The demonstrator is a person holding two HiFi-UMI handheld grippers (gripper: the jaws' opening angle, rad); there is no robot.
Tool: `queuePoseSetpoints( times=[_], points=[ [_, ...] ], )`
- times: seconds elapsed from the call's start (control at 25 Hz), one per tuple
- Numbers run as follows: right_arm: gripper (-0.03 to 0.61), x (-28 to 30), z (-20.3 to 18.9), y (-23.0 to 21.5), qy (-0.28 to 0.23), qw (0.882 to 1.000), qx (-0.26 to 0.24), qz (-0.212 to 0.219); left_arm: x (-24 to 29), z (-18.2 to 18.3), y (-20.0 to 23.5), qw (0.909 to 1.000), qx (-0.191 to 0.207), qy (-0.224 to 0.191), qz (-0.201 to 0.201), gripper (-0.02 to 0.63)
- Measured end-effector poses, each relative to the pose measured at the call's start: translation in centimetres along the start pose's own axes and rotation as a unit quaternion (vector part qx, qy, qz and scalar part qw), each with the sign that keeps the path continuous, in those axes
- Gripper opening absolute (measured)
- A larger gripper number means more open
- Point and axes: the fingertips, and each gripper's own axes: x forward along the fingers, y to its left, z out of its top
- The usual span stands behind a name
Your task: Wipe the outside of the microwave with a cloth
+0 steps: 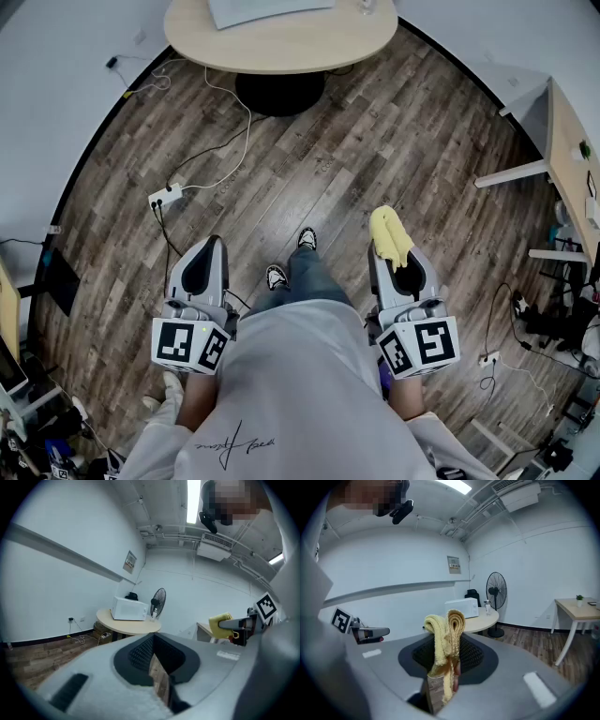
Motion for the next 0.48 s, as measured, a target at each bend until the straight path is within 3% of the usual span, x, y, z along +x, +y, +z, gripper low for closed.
queuePoseSetpoints(
  times=[0.2,0.48],
  points=[
    [0.118,2.4,1.2,-1.9,0.004,1.000,0.004,0.008,3.2,1.2,-0.2,1.0000,0.001,-0.002,0.000,-0.002],
    [0.123,6.9,3.1,-6.1,0.001,0.998,0.048,0.032,9.0,3.0,-0.4,0.9996,0.022,0.004,0.019,-0.003]
  ],
)
